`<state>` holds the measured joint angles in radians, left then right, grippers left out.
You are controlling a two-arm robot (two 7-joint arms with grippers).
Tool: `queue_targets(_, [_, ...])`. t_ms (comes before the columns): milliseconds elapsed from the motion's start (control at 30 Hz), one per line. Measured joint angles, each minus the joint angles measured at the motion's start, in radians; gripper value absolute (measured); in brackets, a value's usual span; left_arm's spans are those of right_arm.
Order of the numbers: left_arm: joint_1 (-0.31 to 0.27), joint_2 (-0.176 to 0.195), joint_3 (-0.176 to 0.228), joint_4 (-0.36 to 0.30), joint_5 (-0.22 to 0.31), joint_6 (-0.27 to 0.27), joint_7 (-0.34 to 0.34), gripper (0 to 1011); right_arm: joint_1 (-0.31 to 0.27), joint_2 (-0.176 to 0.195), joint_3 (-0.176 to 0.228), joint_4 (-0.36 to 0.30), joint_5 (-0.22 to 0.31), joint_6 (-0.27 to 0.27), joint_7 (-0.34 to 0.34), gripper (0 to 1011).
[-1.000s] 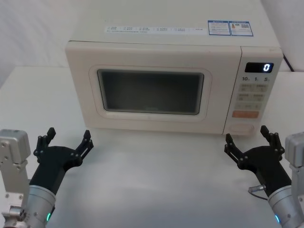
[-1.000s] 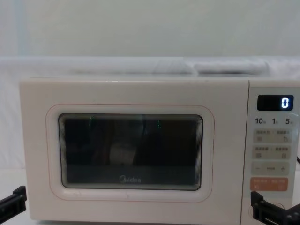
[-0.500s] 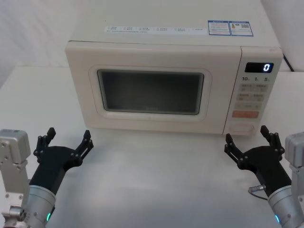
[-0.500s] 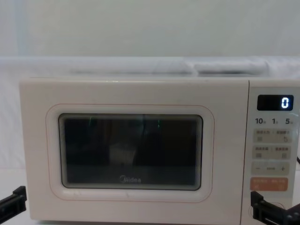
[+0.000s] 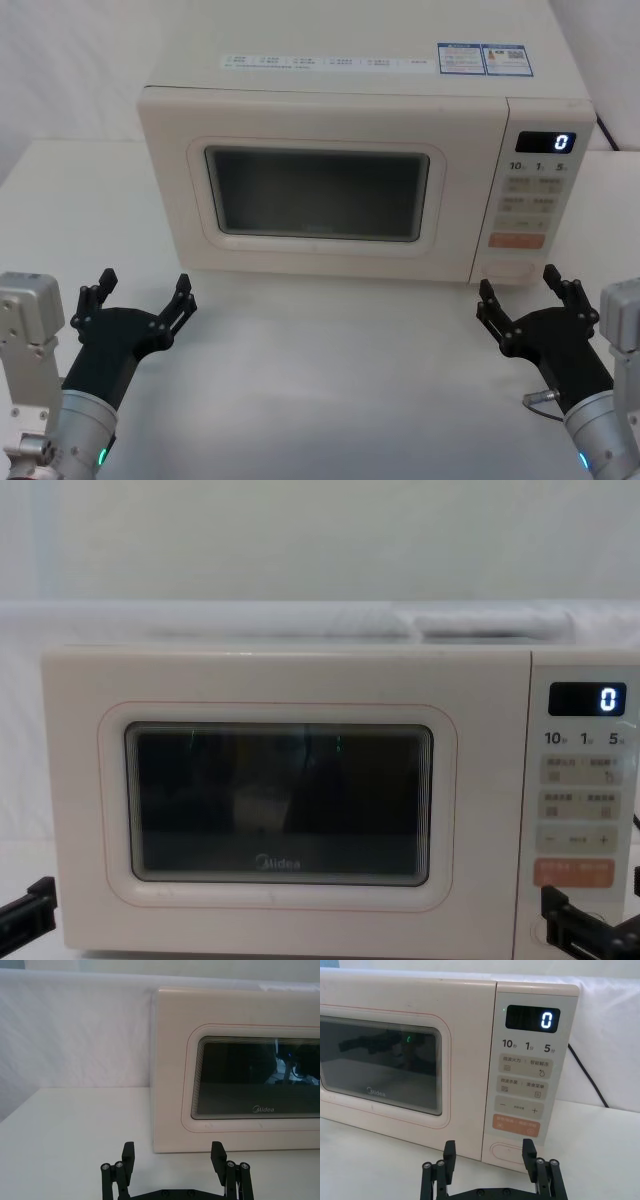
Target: Press the button to open the microwave door with one hand; close the microwave door with the other hand.
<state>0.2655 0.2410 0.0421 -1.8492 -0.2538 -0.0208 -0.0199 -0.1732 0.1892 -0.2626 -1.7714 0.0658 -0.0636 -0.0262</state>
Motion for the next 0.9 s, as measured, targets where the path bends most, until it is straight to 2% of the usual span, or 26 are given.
queue_targets(67, [0.000,0.000,0.000,0.000,0.000,0.000,0.000,1001,0.000,0.000,0.000,0.000,0.000,0.000,0.000,823])
queue_targets(100, [0.000,0.000,0.000,0.000,0.000,0.000,0.000,1001,0.000,0.000,0.000,0.000,0.000,0.000,0.000,823])
queue_targets(400, [0.000,0.000,0.000,0.000,0.000,0.000,0.000,1001,0.000,0.000,0.000,0.000,0.000,0.000,0.000,513])
queue_targets(467, [0.000,0.000,0.000,0.000,0.000,0.000,0.000,1001,0.000,0.000,0.000,0.000,0.000,0.000,0.000,483])
queue_targets(500, [0.000,0.000,0.000,0.000,0.000,0.000,0.000,1001,0.000,0.000,0.000,0.000,0.000,0.000,0.000,411])
queue_targets(533, [0.000,0.000,0.000,0.000,0.000,0.000,0.000,1001,0.000,0.000,0.000,0.000,0.000,0.000,0.000,411])
queue_targets(600, [0.000,0.000,0.000,0.000,0.000,0.000,0.000,1001,0.000,0.000,0.000,0.000,0.000,0.000,0.000,308])
queue_targets(733, [0.000,0.000,0.000,0.000,0.000,0.000,0.000,1001,0.000,0.000,0.000,0.000,0.000,0.000,0.000,230])
queue_targets(767, [0.000,0.000,0.000,0.000,0.000,0.000,0.000,1001,0.000,0.000,0.000,0.000,0.000,0.000,0.000,168])
queue_targets(900, [0.000,0.000,0.000,0.000,0.000,0.000,0.000,1001,0.000,0.000,0.000,0.000,0.000,0.000,0.000,60])
